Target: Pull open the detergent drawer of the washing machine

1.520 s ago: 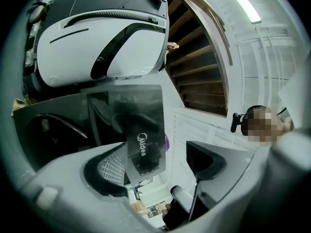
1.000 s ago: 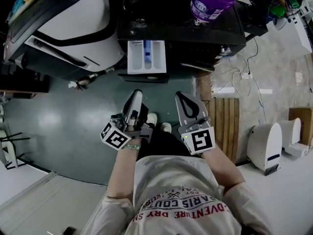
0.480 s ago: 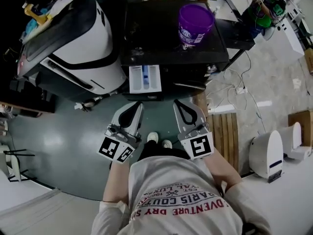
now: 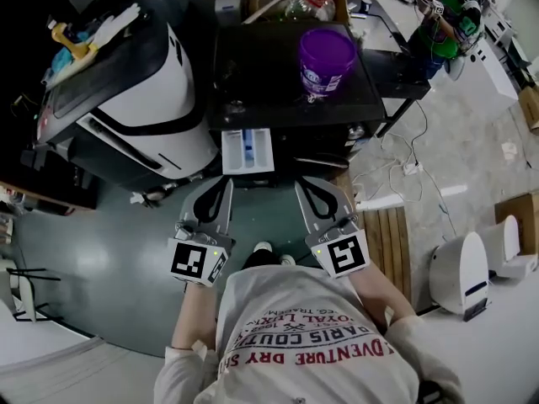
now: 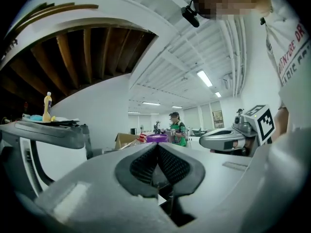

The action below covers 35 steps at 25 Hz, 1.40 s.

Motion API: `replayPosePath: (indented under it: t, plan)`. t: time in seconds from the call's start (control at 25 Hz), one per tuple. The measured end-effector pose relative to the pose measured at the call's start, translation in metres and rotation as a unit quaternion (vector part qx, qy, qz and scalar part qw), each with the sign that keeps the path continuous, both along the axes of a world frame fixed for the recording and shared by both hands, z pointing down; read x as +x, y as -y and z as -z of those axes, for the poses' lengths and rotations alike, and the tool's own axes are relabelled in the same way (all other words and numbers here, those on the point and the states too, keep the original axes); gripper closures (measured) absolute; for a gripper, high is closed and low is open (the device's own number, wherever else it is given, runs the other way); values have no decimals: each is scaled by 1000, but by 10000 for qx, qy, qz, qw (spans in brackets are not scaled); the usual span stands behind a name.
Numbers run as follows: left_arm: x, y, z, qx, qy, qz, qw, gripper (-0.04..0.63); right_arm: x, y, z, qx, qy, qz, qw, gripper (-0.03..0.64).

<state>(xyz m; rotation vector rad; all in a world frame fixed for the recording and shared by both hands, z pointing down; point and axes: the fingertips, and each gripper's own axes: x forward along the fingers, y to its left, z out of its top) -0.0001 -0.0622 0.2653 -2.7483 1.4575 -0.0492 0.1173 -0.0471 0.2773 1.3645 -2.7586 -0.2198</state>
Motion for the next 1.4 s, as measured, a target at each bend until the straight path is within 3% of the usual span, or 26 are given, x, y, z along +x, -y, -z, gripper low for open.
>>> replayPosePath:
  t: [0.36,0.92,1.4]
  plan:
    - [1,12,3,107,164,16,9998,604,2,11,-1,-28,-57,-132,9999,617]
    - [15,17,-15,-93,-36,-57,9999,604,8,24,-18,-395,-62,-98,9992,617]
    - [11,21,-19,-177,-133,-43,9997,604,4,29,-10,-218,55,-44,9997,617]
